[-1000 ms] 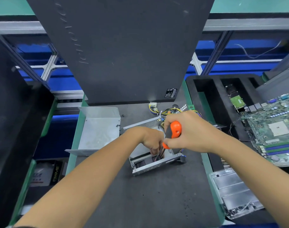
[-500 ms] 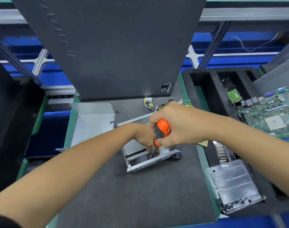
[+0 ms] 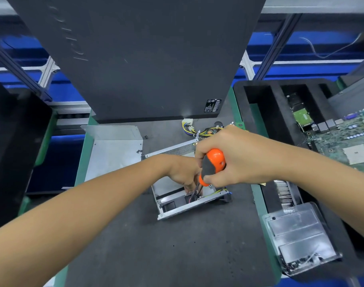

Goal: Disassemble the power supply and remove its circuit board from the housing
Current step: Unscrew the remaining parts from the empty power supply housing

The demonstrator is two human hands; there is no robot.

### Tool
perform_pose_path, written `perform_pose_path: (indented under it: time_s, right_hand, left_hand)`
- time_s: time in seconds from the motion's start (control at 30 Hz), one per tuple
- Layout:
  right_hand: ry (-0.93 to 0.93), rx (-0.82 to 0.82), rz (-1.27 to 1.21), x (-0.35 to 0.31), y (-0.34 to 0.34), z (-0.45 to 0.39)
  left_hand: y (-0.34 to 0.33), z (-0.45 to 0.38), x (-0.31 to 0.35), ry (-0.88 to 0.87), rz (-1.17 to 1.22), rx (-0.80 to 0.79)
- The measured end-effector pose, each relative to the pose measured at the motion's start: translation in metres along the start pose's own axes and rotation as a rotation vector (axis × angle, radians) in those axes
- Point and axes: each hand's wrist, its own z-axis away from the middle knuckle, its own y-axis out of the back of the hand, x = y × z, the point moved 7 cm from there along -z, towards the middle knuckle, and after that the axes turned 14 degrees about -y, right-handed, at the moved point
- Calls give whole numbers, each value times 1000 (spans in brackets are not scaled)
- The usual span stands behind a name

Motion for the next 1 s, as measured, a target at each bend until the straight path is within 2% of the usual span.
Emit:
perform_pose_path:
  time_s: [0.43, 1.0]
  right_hand:
    - [9, 23, 5, 0, 0, 5]
    - [33, 32, -30, 2, 1, 8]
  left_hand:
    - [-1, 0, -7, 0, 48, 48]
    - [-2, 0, -5, -11, 66, 30]
